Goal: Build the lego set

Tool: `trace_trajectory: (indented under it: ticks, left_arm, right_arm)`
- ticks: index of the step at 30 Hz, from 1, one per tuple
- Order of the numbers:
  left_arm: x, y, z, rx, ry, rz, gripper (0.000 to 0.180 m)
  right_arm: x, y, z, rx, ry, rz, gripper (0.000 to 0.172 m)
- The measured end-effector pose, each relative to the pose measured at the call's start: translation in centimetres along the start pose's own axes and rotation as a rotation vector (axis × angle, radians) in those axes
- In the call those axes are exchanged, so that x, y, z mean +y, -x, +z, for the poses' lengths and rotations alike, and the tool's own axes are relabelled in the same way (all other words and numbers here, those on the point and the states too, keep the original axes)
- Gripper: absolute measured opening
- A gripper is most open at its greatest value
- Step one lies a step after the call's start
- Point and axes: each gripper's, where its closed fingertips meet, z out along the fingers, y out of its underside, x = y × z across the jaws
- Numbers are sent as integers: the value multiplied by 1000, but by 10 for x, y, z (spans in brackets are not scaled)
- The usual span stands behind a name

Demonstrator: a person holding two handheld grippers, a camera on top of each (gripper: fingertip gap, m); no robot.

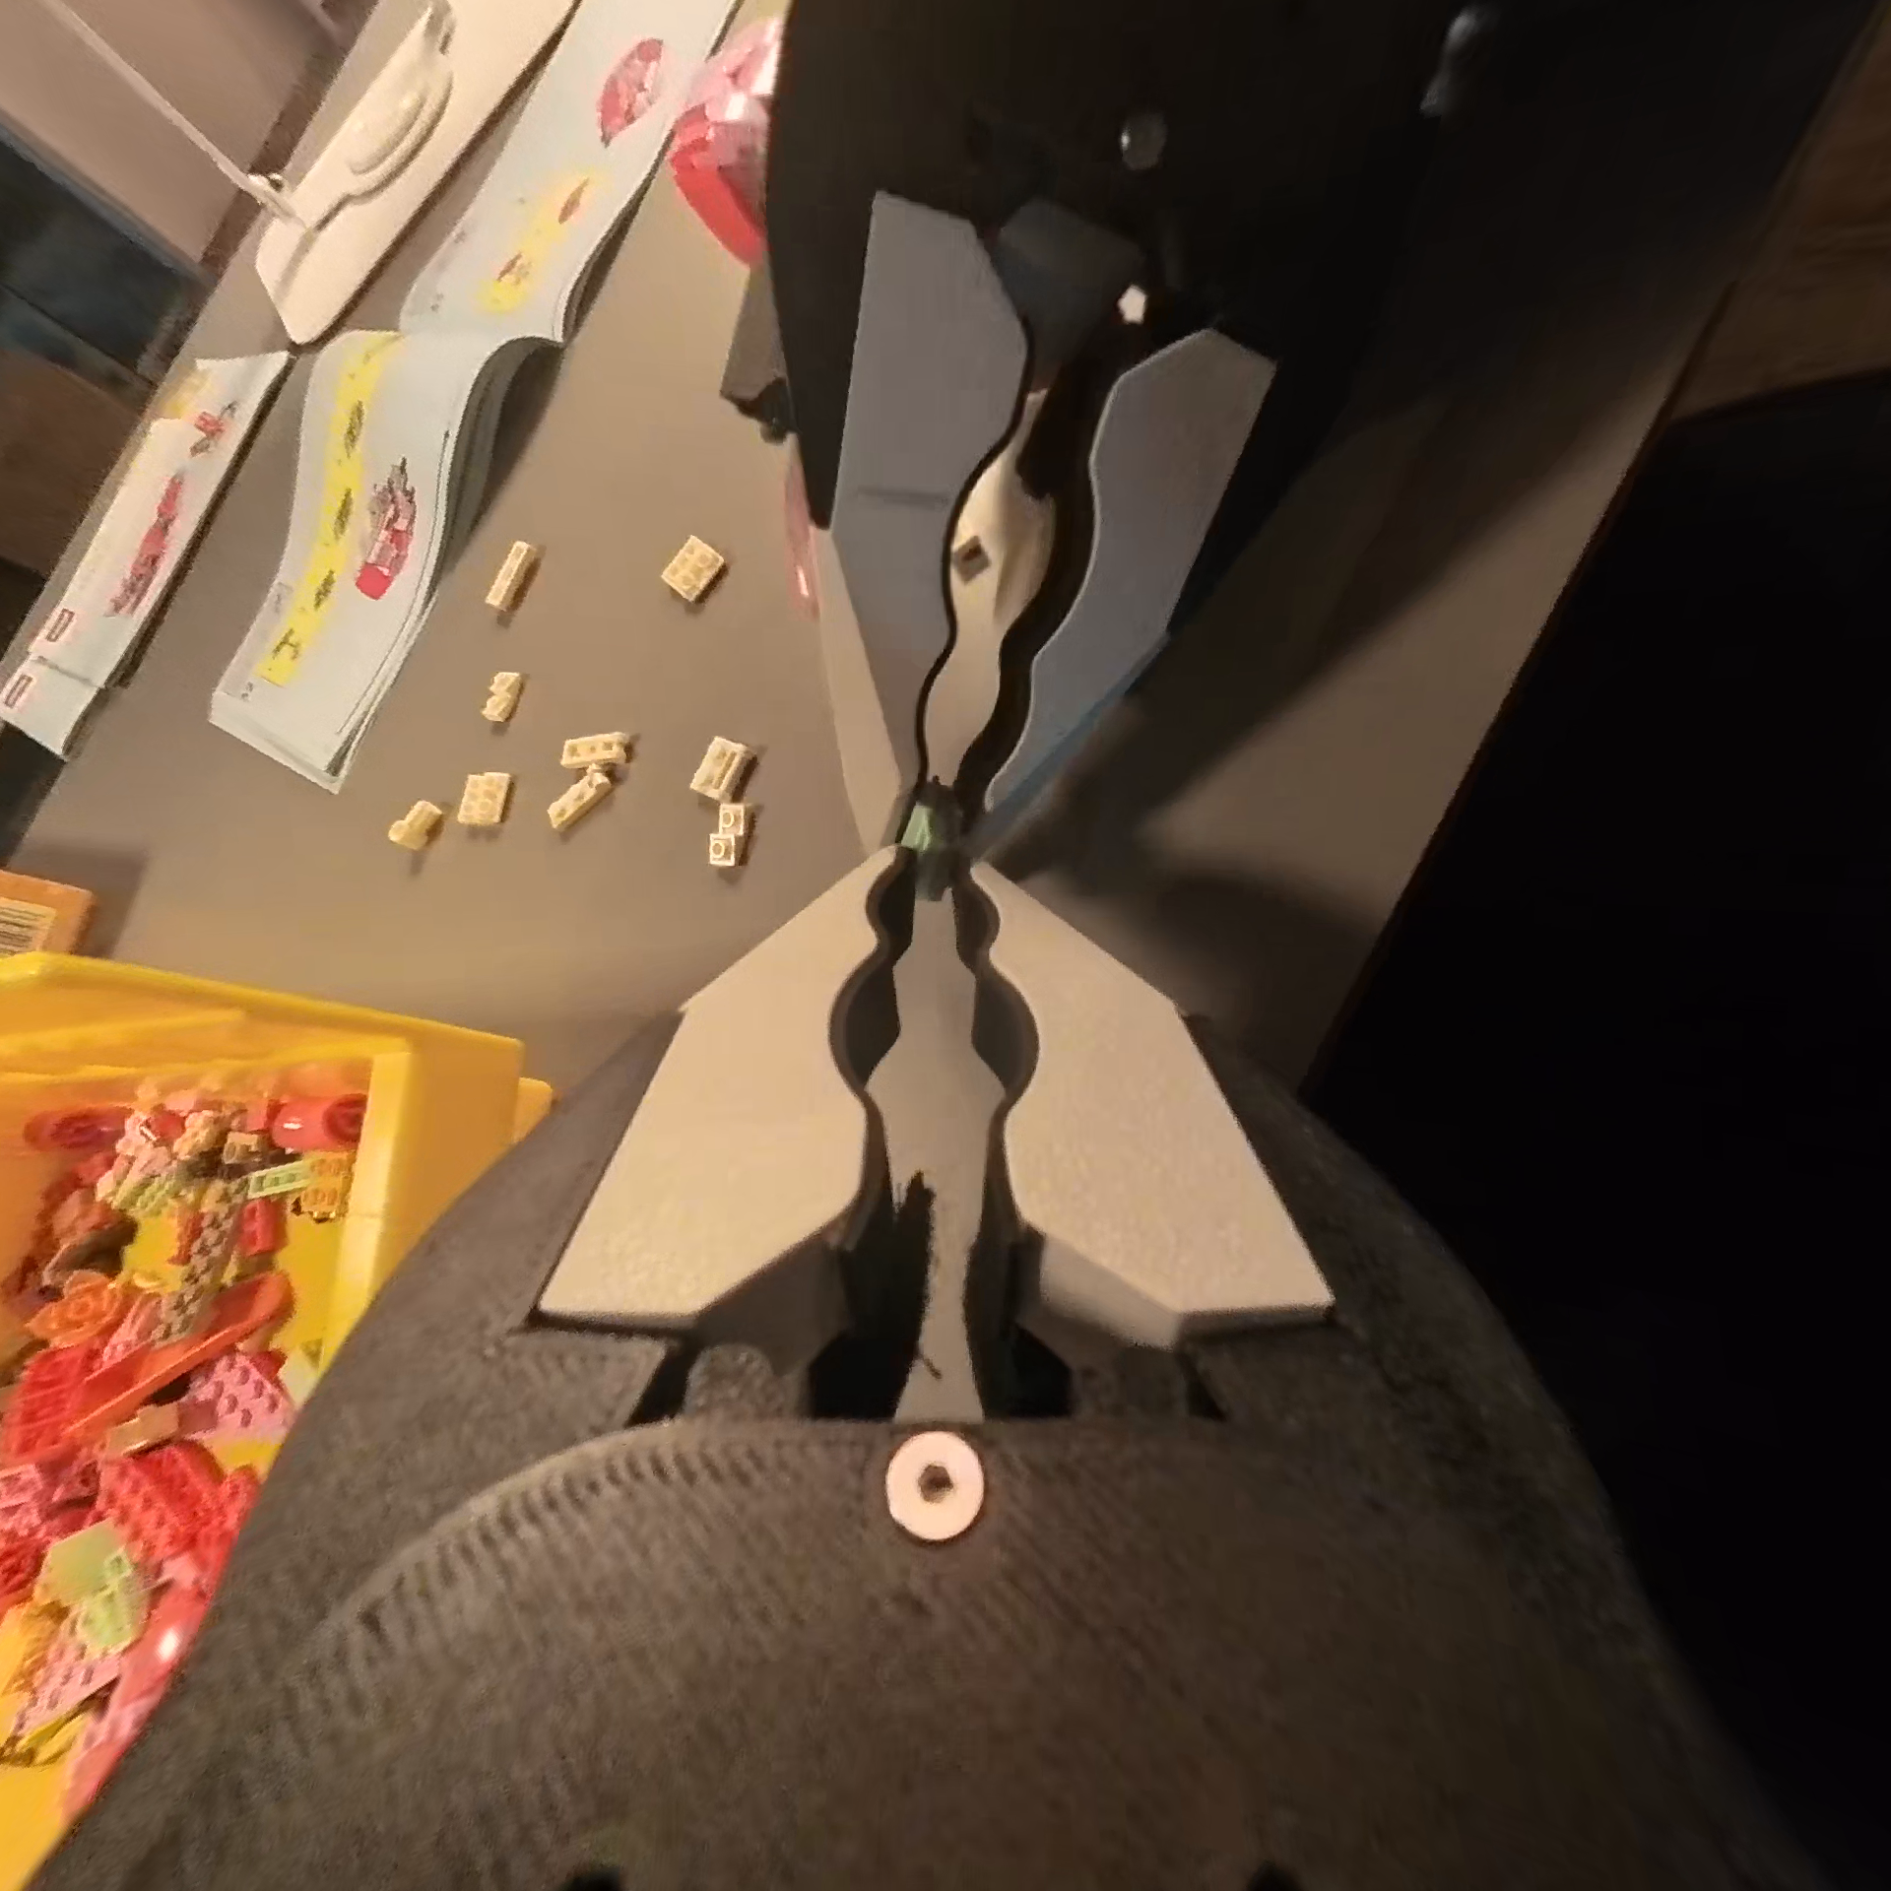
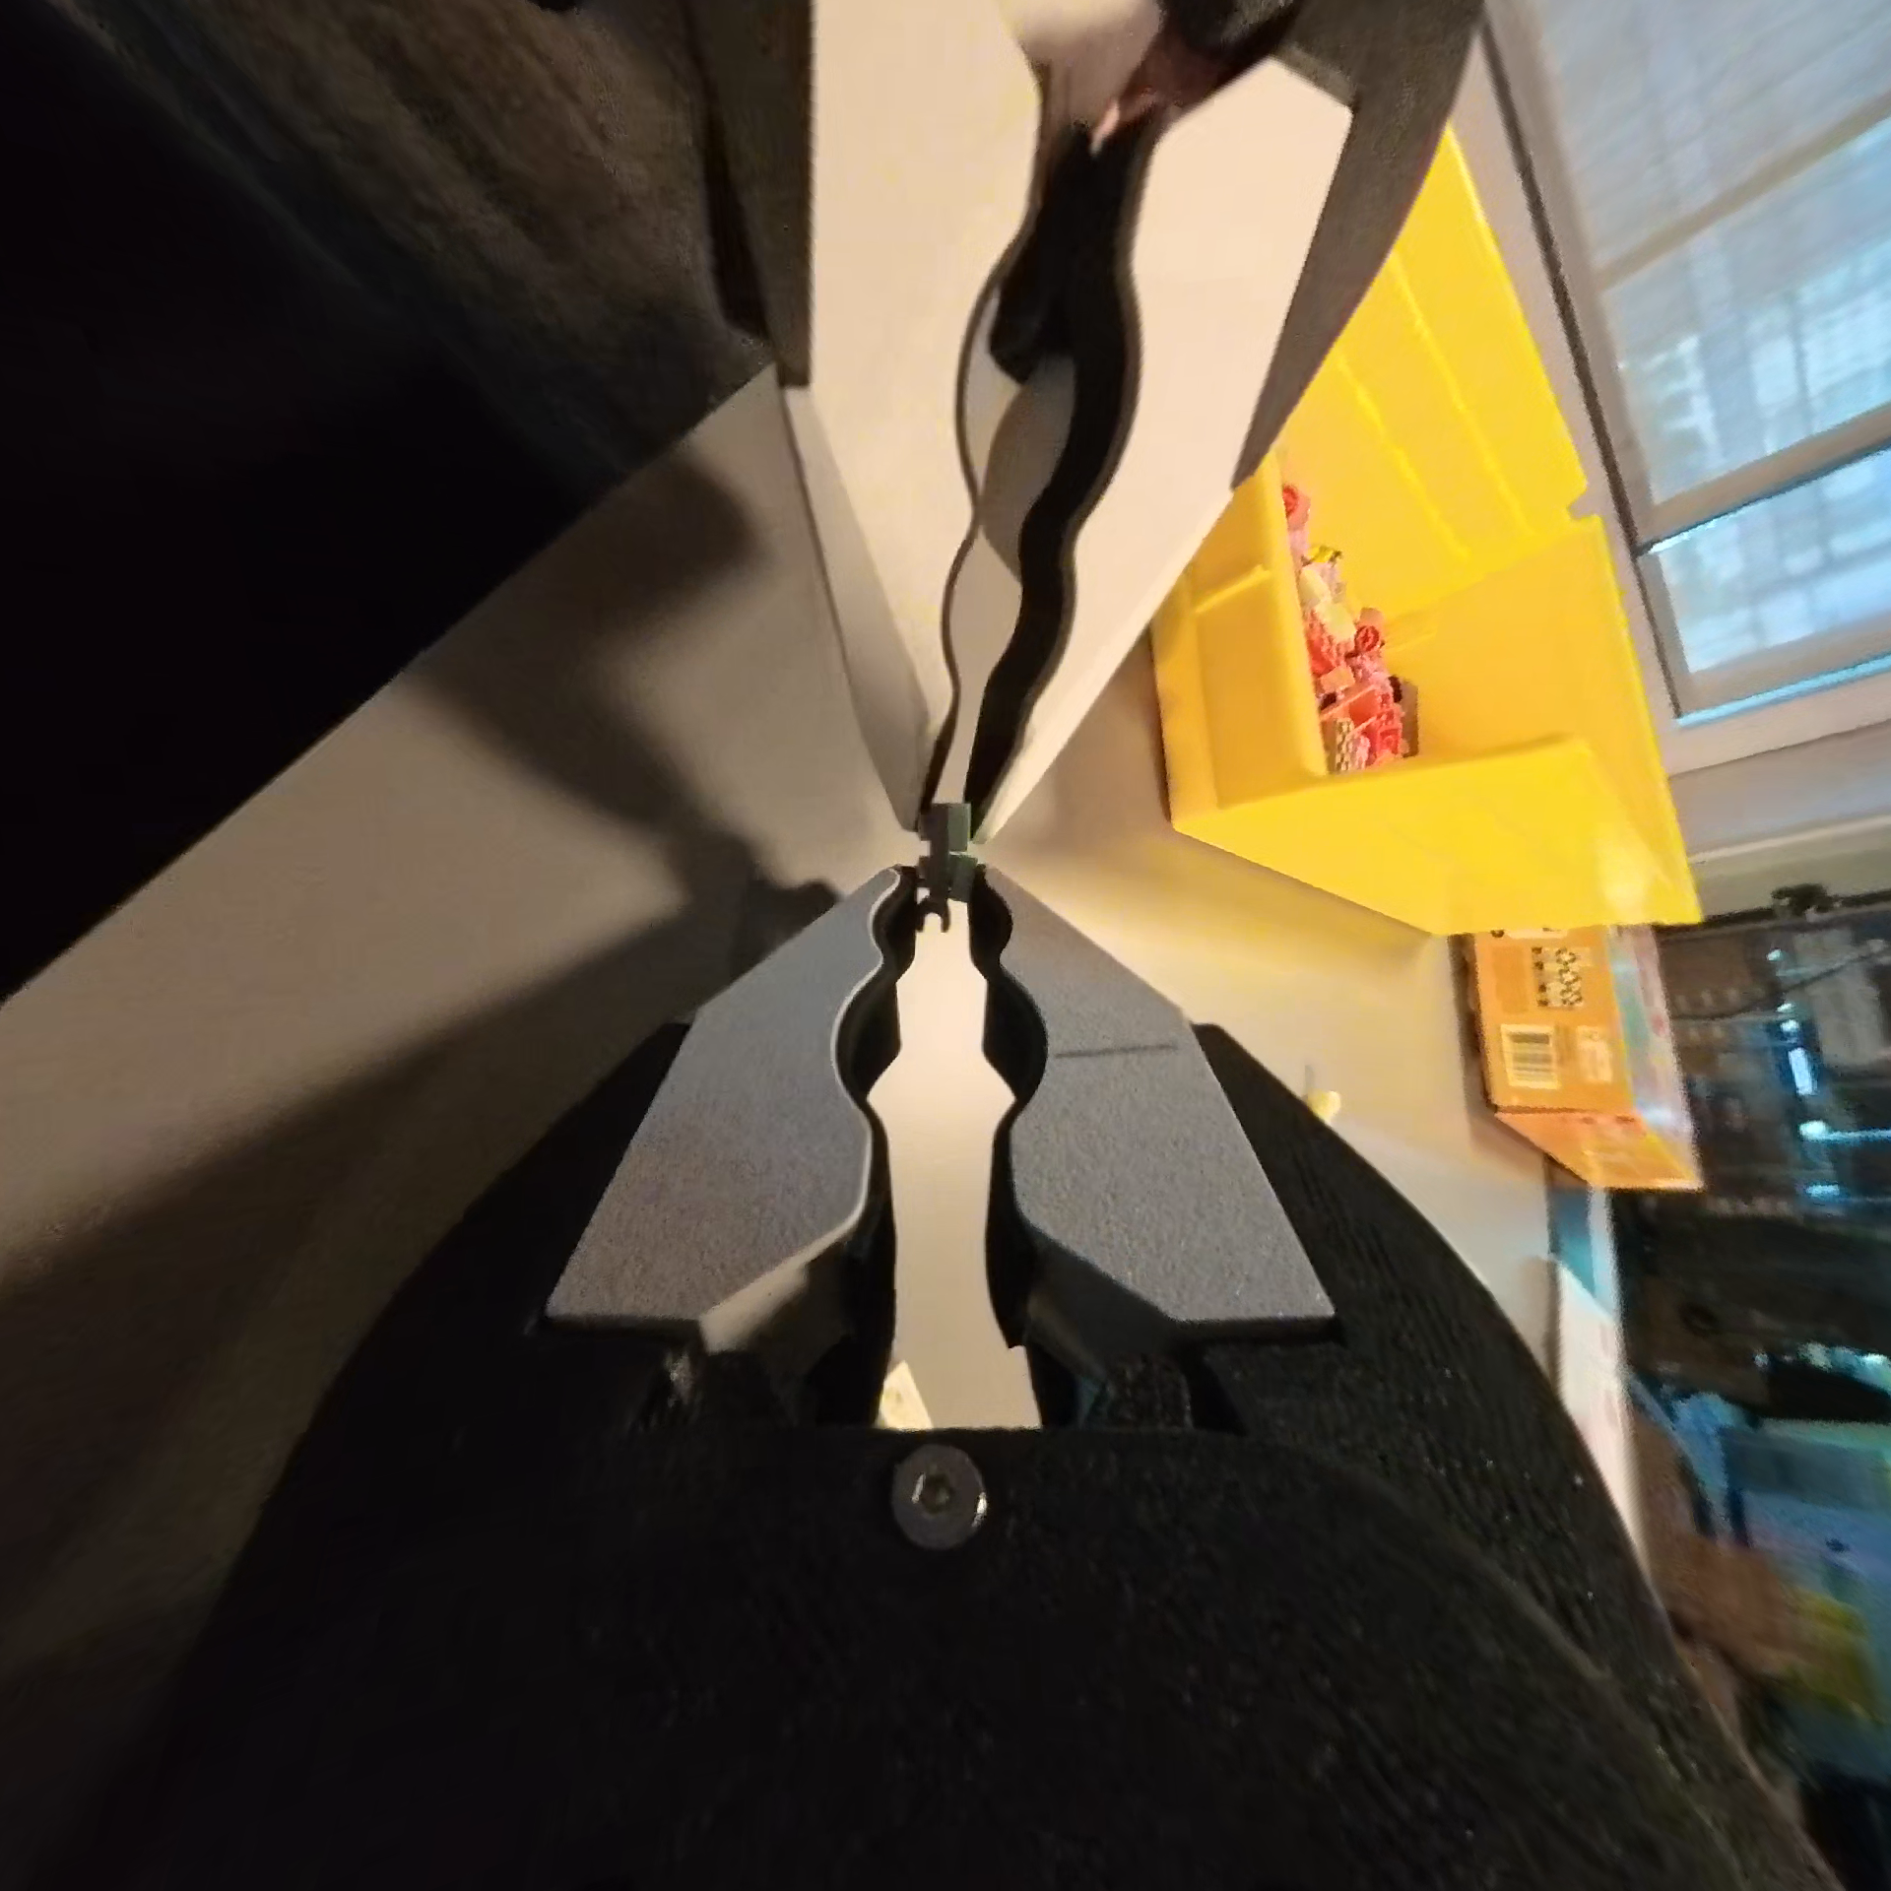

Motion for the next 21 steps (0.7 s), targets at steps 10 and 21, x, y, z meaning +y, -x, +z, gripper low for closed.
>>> trace_trajectory:
  ticks: [10,21]
  left_arm:
    - [-2,-3,2,47,-18,-67,6]
    - [0,6,2,12,-35,-106,6]
  right_arm:
    - [4,6,-4,14,65,-226,18]
    - [4,-2,0,34,76,-16,19]
